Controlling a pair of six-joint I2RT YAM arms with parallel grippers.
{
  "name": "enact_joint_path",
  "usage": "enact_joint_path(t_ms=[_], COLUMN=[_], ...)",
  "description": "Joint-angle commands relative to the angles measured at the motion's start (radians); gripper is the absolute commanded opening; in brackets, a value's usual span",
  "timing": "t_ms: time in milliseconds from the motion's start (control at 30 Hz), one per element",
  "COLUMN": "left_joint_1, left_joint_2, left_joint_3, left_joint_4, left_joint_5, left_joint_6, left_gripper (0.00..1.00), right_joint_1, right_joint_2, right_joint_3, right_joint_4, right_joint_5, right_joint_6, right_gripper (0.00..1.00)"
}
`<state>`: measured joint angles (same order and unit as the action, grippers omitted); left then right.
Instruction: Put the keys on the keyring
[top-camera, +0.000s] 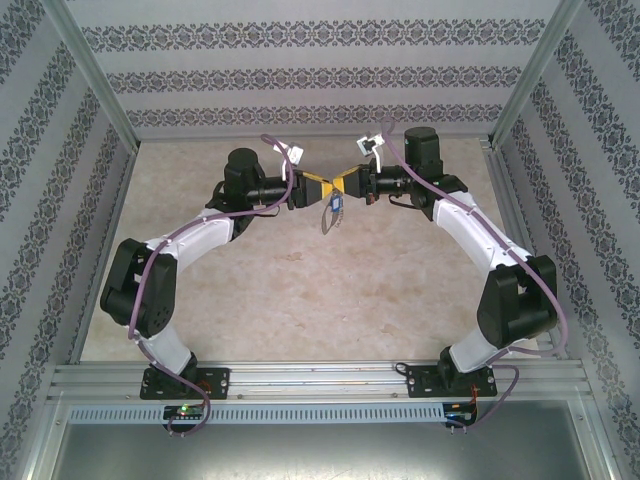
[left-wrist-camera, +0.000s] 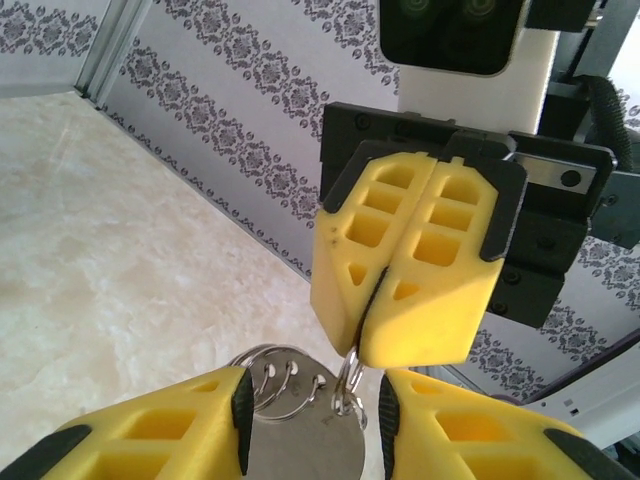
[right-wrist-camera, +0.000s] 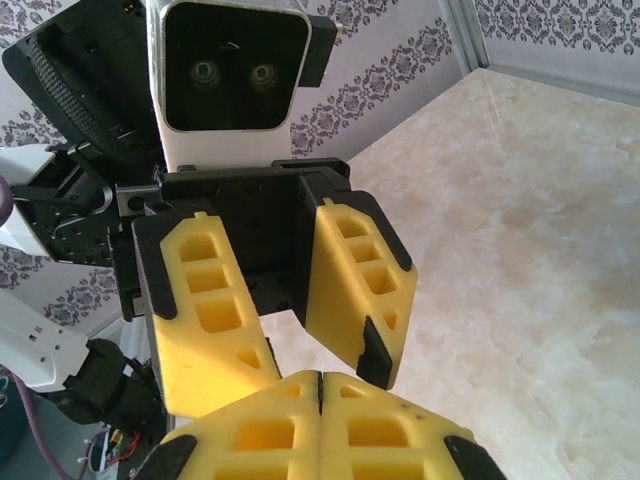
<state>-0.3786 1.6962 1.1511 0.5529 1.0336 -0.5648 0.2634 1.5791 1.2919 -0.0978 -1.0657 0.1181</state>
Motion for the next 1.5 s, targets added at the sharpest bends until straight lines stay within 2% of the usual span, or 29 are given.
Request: enact_joint_path(t_ms=[0,233,667,933,1133,1333,1400,1433,1467], left_joint_1=[-0.005,-0.016,-0.028,-0.031,-0.033,-0.034,-0.034,-0.034,-0.034], left_joint_2=[0.009,0.028,0.042,0.037,0.033,0.029,0.030,0.031,0.031], left_joint_3=[0.006,0.014,0.018,0.004,-0.007,-0.007,-0.006,-0.003,0.000], left_joint_4=[0.100,0.159,0.208,0.228,0.258,0.262,0.262,0.258,0.254], left_joint_5=[0.028,0.034,0.038,0.054,0.069,0.083,0.088,0.088,0.091], left_joint_6=[-0.037,-0.086,-0.116,-0.116,-0.126,-0.125,-0.125,-0.124,-0.122], left_gripper=[0.38,0.34,0.18,0.21,0.20,0.01,0.01,0.03,0.09], right_joint_1=[-0.012,-0.012,-0.012,-0.013,-0.013,-0.013,-0.012,-0.013,-0.013], right_joint_2=[0.002,0.003,0.018,0.027,0.034,0.040,0.040,0.041,0.041], right_joint_3=[-0.010,-0.019,-0.025,-0.022,-0.020,-0.020,-0.020,-0.020,-0.019], right_joint_4=[0.065,0.082,0.106,0.115,0.118,0.119,0.119,0.119,0.118], right_joint_5=[-0.044,-0.042,-0.023,-0.012,-0.012,-0.020,-0.023,-0.026,-0.028], right_joint_6=[0.022,0.036,0.058,0.072,0.081,0.086,0.086,0.085,0.085], right_gripper=[0.00,0.00,0.00,0.00,0.00,0.00,0.00,0.00,0.00])
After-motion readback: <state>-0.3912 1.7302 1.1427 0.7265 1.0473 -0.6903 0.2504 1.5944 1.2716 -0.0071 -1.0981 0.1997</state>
